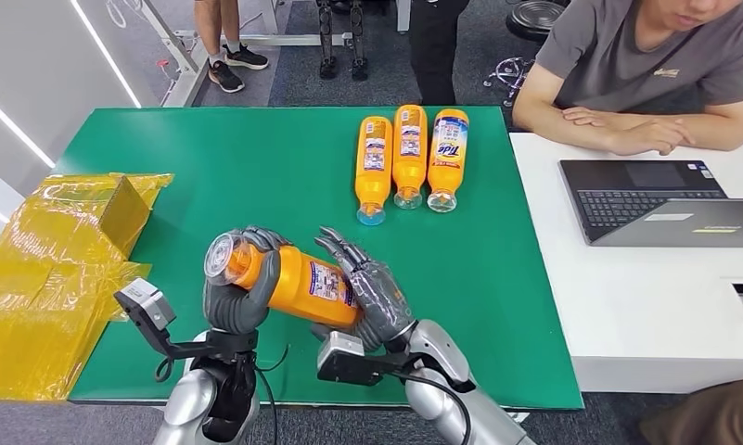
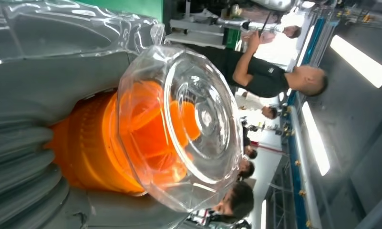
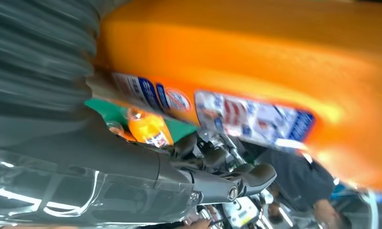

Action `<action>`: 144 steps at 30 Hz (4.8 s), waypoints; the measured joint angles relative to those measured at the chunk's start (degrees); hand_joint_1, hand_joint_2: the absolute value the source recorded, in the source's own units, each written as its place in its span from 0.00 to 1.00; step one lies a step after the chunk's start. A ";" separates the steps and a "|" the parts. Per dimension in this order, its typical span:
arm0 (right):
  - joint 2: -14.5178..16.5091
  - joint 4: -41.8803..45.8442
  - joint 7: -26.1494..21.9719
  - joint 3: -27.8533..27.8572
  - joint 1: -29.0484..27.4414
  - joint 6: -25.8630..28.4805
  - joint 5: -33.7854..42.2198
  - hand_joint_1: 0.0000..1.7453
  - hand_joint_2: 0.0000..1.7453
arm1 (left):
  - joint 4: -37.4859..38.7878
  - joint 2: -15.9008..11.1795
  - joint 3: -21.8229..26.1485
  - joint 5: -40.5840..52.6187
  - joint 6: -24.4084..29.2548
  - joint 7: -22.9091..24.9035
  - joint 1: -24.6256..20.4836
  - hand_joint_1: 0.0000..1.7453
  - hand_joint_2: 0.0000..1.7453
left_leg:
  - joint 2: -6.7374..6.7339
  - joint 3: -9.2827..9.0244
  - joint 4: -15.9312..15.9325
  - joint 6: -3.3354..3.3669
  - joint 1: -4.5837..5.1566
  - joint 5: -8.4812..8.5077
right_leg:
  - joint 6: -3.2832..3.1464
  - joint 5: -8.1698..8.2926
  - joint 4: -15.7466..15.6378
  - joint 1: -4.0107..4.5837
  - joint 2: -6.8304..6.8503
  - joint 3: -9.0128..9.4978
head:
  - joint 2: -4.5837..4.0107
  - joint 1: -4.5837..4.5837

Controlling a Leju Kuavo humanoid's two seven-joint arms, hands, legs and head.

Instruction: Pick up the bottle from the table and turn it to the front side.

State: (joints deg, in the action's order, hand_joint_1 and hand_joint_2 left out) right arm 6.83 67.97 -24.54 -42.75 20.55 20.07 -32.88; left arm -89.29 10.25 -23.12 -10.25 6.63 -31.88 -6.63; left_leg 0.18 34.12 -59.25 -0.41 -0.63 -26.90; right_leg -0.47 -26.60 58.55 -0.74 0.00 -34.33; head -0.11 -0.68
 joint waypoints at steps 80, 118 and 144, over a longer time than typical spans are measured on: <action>-1.98 24.12 -6.61 6.36 -14.89 8.20 11.99 0.00 1.00 | 36.26 -38.35 -12.73 80.68 9.87 6.03 -29.47 1.00 1.00 | -0.25 -0.01 0.03 -0.12 -0.05 0.07 | -0.13 0.01 0.09 0.03 -0.25 -0.14 | 0.00 0.00; -2.83 21.42 -7.43 6.08 -11.23 7.74 15.69 0.00 1.00 | 43.79 -36.77 -17.21 80.59 15.11 5.41 -26.19 0.94 1.00 | -0.20 0.02 0.02 -0.12 -0.05 0.07 | -0.13 0.01 0.09 0.03 -0.20 -0.15 | 0.00 0.01; -2.83 20.32 -7.13 5.22 -11.22 8.70 14.32 0.00 1.00 | 48.36 -34.38 -19.50 80.51 12.81 5.52 -28.21 0.00 1.00 | -0.20 0.02 0.03 -0.12 -0.05 0.07 | -0.13 0.01 0.09 0.03 -0.20 -0.15 | 0.00 0.01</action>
State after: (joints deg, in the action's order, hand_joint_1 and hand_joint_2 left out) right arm 4.00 88.29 -31.67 -37.53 9.33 28.77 -18.56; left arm -40.93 -24.12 -42.63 70.26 19.45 -26.36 -34.84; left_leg -0.01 34.14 -59.23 -0.53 -0.68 -26.83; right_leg -0.61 -26.60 58.64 -0.70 -0.20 -34.48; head -0.11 -0.68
